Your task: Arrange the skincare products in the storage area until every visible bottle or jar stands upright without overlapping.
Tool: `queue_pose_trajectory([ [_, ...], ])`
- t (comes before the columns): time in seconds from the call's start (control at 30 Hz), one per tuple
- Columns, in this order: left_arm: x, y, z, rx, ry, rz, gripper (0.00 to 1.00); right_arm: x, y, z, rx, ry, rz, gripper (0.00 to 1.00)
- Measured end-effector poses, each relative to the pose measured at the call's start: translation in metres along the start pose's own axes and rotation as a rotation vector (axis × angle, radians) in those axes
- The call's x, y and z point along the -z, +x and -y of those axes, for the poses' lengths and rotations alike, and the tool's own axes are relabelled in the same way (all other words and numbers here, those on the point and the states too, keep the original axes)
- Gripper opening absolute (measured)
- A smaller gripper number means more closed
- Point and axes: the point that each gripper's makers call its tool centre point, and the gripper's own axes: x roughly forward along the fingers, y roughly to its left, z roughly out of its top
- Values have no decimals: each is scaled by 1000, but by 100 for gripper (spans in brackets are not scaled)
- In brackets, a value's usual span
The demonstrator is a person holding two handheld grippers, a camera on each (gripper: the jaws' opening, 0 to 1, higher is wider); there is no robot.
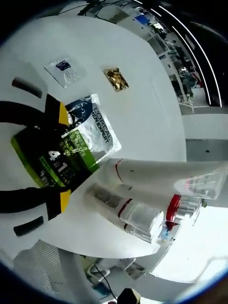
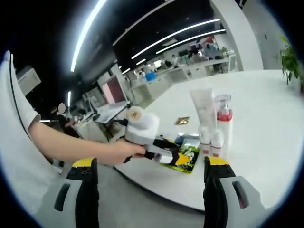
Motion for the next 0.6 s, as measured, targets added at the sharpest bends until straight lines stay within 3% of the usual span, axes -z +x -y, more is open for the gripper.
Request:
queue_pose_trajectory([
  [0.37, 7, -33, -19, -30, -70, 44, 59, 3, 0, 4, 12, 40, -9, 94],
  [0.6, 16, -57, -29, -70, -118, 62, 67, 3, -1, 12, 83, 24, -12, 99],
])
